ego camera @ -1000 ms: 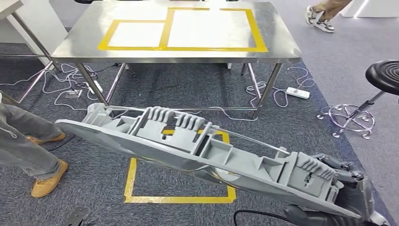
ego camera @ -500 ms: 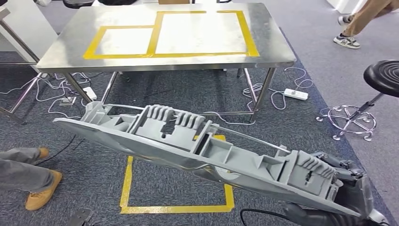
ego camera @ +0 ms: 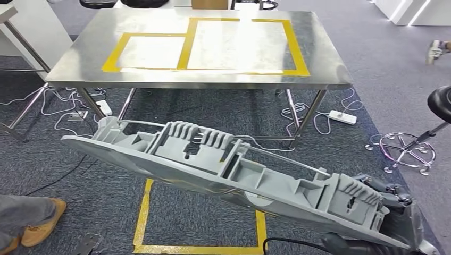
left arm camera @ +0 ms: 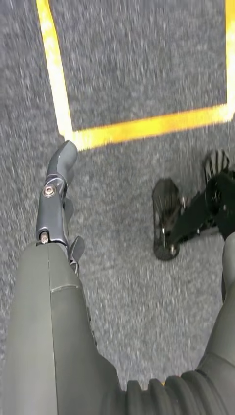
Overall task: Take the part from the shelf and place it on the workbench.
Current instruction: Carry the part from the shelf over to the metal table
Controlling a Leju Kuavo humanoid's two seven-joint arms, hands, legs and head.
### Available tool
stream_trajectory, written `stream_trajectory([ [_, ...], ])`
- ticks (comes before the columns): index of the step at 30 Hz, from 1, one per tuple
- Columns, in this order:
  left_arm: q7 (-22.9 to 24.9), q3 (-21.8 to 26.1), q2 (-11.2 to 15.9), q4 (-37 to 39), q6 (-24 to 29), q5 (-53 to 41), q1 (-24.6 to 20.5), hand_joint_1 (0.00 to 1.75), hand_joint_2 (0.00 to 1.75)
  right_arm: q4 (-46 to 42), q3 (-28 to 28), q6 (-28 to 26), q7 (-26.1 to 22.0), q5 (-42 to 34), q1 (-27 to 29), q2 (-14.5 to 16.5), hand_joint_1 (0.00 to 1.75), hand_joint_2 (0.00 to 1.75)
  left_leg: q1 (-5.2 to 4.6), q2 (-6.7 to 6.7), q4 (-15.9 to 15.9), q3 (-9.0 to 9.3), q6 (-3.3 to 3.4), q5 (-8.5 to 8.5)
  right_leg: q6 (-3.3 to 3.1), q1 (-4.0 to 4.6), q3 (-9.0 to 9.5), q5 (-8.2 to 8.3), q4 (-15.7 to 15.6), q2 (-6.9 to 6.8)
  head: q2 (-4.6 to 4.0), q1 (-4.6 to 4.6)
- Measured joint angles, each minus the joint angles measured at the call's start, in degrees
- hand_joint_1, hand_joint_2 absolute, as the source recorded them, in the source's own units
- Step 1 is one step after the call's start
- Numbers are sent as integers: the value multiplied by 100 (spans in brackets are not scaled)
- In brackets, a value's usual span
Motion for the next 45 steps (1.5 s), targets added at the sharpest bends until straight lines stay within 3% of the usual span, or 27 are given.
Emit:
stream_trajectory([
  [2,0,0,-1,0,0,0,-5,0,175,-3,1,-3,-7,3,7,0,175,175,-7,-12,-46,102,-60,-104,-42,12,94,456,-477,-2,1,7],
  [3,-1,0,1,0,0,0,-8,0,175,-7,2,-5,-9,4,9,0,175,175,-12,-17,-63,134,-102,-112,-72,20,106,534,-557,0,1,8],
  [6,-3,-1,3,0,-3,1,-20,0,175,-23,-3,-16,-16,15,11,-2,175,175,-15,-8,55,148,-204,-61,-174,8,250,510,-648,15,2,-10],
  [8,-7,-3,-2,0,-12,2,-36,0,175,-35,-10,-27,-27,21,9,-2,175,175,-15,5,599,-159,-239,-160,-218,-5,362,459,-693,13,1,-27],
  [10,-8,-4,-4,0,-18,6,-29,0,175,-44,-15,-35,-38,24,7,-2,175,175,-15,9,1276,-653,-268,-480,-239,-2,450,365,-702,15,1,-35],
  [11,-8,-4,-3,0,-17,8,-20,0,175,-46,-17,-37,-40,26,12,-2,175,175,-15,9,1464,-848,-274,-628,-240,-1,505,313,-702,19,1,-38],
  [12,-8,-4,-2,0,-17,10,-11,0,175,-47,-19,-38,-40,29,14,-2,175,175,-14,9,1487,-965,-276,-667,-239,-1,577,256,-702,23,0,-38],
  [13,-8,-4,-2,0,-17,13,-6,0,175,-48,-20,-38,-40,31,16,-2,175,175,-11,11,1340,-1001,-275,-556,-234,-1,664,195,-702,26,0,-39],
  [16,-8,-4,-3,0,-17,18,5,0,175,-49,-21,-38,-42,32,12,-2,175,175,-4,41,364,-882,-251,363,-181,13,882,3,-695,27,1,-46],
  [17,-7,-4,-4,0,-18,19,9,0,175,-51,-21,-39,-41,32,11,-2,175,175,-10,57,134,-860,-226,562,-151,22,904,-54,-703,31,1,-45],
  [18,-6,-4,-7,0,-18,20,12,0,175,-54,-21,-39,-41,33,10,-2,175,175,-15,69,6,-862,-193,643,-116,30,930,-85,-696,36,1,-46],
  [21,-7,-4,-11,0,-21,21,9,0,175,-62,-20,-39,-38,39,7,-2,175,175,-12,54,-51,-753,-62,589,-13,22,1007,-166,-633,29,2,-30],
  [23,-9,-4,-3,0,-25,23,3,0,175,-64,-20,-38,-40,39,2,-2,175,175,-4,44,-51,-623,10,521,40,10,786,-299,-176,17,2,-11],
  [25,-10,-4,11,0,-30,25,0,0,175,-64,-20,-38,-42,39,8,-2,175,175,-7,44,-51,-508,37,415,75,1,282,-575,607,14,2,9],
  [27,-10,-4,18,0,-34,26,4,0,175,-63,-20,-38,-41,42,18,-2,175,175,-9,38,-51,-368,38,295,84,-1,-100,-755,980,13,2,14],
  [28,-10,-4,17,0,-36,26,6,0,175,-63,-20,-39,-40,42,20,-2,175,175,-9,31,-51,-281,35,231,77,0,-141,-688,864,13,2,13],
  [29,-10,-4,15,0,-38,26,7,0,175,-63,-20,-39,-40,42,20,-2,175,175,-7,24,-51,-184,26,161,63,0,-93,-487,565,12,1,14],
  [31,-10,-4,10,0,-39,26,7,0,175,-63,-20,-40,-41,42,21,-2,175,175,-11,9,-52,-9,-10,19,22,5,83,123,-176,2,1,20],
  [32,-10,-4,10,0,-39,26,4,0,175,-63,-20,-40,-42,43,22,-2,175,175,-17,5,-67,49,-40,-42,-10,12,155,338,-422,-2,0,22],
  [33,-10,-4,11,0,-39,26,2,0,175,-68,-20,-41,-43,46,26,-2,175,175,-24,2,-83,96,-75,-75,-44,19,190,466,-551,-4,1,24],
  [36,-10,-4,16,0,-39,26,-12,0,175,-94,-22,-49,-45,61,32,-2,175,175,-37,8,-18,116,-163,-45,-139,10,286,456,-635,9,1,13],
  [38,-10,-4,9,0,-44,26,-25,0,175,-110,-29,-61,-63,63,30,-2,175,175,-39,17,450,-155,-200,-76,-185,-10,386,407,-687,11,0,-1],
  [40,-10,-4,3,0,-49,27,-23,0,175,-123,-36,-71,-91,61,26,-2,175,175,-39,21,1167,-637,-226,-352,-217,-10,477,322,-707,10,0,-11],
  [42,-10,-4,4,0,-48,28,-7,0,175,-137,-39,-75,-115,58,28,-2,175,175,-37,21,1543,-1020,-239,-632,-229,-10,595,216,-708,16,0,-15],
  [43,-10,-4,5,0,-48,27,-2,0,175,-142,-41,-75,-123,57,28,-2,175,175,-33,22,1493,-1102,-243,-605,-228,-11,676,156,-708,19,0,-16],
  [44,-10,-4,6,0,-48,28,-1,0,175,-148,-42,-75,-130,55,28,-2,175,175,-27,23,1280,-1105,-248,-426,-220,-13,769,90,-708,21,0,-17],
  [45,-10,-4,7,1,-48,28,3,0,175,-152,-43,-75,-135,54,27,-2,175,175,-17,27,964,-1059,-254,-121,-202,-14,846,20,-710,22,0,-18],
])
